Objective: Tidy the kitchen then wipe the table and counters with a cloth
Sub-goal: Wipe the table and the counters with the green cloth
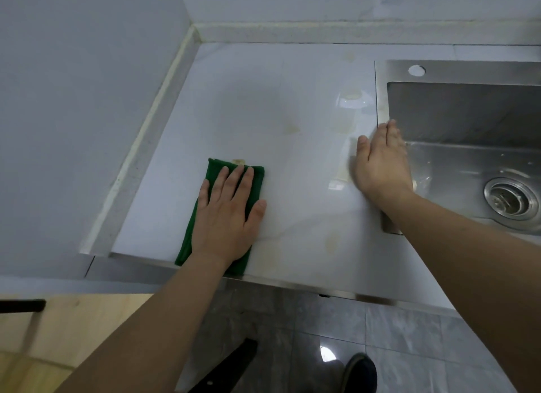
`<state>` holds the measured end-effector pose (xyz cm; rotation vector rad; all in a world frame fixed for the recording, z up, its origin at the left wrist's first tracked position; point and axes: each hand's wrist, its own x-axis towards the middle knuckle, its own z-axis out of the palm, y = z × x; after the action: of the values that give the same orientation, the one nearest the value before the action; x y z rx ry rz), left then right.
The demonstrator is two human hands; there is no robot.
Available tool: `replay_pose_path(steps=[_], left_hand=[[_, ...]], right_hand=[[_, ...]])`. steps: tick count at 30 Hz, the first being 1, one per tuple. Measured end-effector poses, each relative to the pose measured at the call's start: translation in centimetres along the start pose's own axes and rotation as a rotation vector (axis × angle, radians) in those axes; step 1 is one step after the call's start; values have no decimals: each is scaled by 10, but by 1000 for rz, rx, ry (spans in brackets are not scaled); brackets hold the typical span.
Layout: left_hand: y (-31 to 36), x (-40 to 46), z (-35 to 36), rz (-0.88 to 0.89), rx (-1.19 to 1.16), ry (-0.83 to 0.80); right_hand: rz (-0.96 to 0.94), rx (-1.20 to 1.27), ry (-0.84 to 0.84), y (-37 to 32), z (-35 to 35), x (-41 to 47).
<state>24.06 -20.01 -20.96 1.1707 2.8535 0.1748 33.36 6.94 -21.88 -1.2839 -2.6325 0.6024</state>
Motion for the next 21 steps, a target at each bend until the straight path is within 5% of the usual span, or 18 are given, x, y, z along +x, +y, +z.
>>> replay_pose_path(steps=[13,21], left_hand=[[30,-1,3,-52,20,-37],[36,80,1,-64,21,-51]], right_hand=[[-6,-38,-26,0,1,-3],[-4,-65,-17,-2,2,-2]])
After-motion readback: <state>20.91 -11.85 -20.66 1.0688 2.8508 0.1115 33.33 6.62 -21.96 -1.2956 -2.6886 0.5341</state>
